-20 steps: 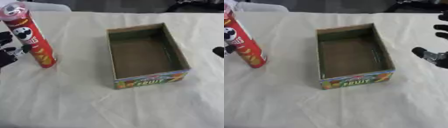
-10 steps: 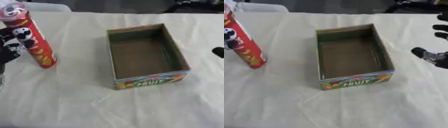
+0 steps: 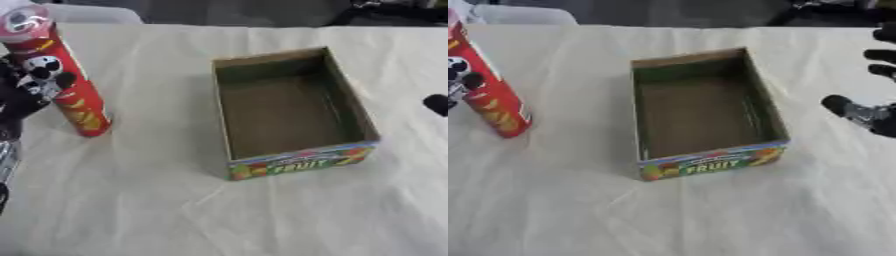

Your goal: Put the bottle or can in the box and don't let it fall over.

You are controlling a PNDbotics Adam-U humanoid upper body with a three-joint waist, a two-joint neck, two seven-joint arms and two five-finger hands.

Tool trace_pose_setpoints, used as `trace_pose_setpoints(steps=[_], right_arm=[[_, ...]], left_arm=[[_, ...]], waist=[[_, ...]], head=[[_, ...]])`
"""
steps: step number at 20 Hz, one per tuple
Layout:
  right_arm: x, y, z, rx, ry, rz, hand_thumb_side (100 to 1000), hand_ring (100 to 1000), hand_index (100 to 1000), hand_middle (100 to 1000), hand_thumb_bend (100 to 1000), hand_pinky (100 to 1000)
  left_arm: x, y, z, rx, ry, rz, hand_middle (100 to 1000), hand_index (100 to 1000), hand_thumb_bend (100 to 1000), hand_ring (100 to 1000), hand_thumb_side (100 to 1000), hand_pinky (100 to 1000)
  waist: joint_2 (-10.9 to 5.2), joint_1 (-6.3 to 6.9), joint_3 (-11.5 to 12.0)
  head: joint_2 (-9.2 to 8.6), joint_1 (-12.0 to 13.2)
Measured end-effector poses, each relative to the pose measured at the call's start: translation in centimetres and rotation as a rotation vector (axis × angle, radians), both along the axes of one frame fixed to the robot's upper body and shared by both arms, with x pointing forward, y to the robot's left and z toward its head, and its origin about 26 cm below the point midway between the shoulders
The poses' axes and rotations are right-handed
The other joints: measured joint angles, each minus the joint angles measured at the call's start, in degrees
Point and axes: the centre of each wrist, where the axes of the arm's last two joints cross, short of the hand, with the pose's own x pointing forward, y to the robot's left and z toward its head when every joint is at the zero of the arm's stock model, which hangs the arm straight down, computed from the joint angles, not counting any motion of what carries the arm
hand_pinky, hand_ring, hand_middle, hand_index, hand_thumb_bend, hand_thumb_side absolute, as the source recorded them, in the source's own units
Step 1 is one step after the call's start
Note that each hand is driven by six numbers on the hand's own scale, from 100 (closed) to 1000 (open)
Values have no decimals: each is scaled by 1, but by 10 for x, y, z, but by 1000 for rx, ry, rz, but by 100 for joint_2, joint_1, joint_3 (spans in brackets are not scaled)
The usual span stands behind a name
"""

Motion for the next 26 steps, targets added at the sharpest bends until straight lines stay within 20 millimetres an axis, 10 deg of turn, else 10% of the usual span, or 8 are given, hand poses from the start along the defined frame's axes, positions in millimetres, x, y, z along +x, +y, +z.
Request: trace_pose_setpoints(steps=[15, 22, 26], right_arm=[[2, 2, -1, 5, 6, 6, 100, 851, 922, 889, 670, 859], [3, 2, 0, 5, 7, 3, 100, 846, 921, 888, 661, 857], [3, 2, 0, 6, 9, 0, 100, 846, 921, 888, 656, 856]], left_arm=[[18, -17, 8, -31, -57, 11, 624, 701, 847, 764, 170, 659], [22, -22, 11, -67, -71, 25, 281, 368, 135, 392, 100, 273], [22, -23, 11, -75, -81, 23, 170, 256, 100, 283, 100, 185]], waist=[[48, -31, -101], [69, -31, -135], [69, -29, -136]], head=[[-23, 46], [-23, 66], [-23, 66]])
